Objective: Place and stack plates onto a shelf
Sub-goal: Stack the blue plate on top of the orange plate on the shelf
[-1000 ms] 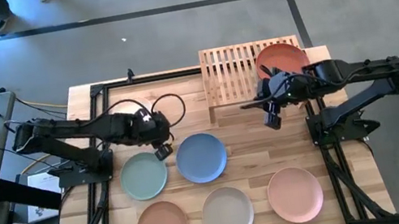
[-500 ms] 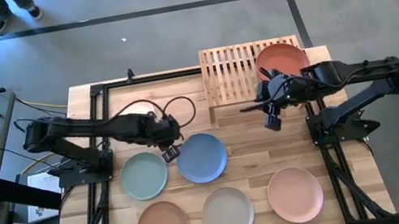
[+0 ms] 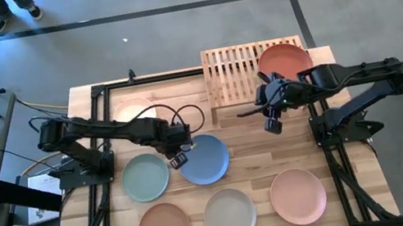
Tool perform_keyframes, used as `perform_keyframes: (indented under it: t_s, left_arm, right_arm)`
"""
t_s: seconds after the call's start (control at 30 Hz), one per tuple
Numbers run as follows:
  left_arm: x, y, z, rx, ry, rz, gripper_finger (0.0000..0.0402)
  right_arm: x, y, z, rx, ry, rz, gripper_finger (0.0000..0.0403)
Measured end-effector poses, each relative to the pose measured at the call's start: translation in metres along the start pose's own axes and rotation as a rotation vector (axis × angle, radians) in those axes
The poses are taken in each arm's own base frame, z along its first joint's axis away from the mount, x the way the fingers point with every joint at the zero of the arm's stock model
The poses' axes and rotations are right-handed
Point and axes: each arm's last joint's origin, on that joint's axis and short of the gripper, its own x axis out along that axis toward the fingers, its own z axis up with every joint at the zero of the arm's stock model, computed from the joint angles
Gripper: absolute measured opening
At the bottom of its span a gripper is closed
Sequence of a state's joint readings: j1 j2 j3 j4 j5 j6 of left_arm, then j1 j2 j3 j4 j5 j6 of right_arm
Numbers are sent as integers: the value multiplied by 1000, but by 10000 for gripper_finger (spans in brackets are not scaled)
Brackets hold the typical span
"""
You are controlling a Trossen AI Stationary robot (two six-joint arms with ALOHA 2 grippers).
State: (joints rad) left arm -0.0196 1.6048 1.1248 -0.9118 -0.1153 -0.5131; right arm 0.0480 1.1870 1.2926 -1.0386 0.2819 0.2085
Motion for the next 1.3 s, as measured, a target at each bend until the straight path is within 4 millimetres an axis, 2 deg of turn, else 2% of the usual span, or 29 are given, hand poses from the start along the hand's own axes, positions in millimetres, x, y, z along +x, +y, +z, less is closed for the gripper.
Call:
perform_keyframes:
  t_s: [0.73, 1.3]
  left_arm:
    - [28, -5, 13, -79, 15, -25, 83]
    - [32, -4, 14, -111, 19, -18, 83]
  right_arm:
    - [30, 10, 1, -44, 145, 13, 71]
    - [32, 12, 1, -45, 156, 32, 71]
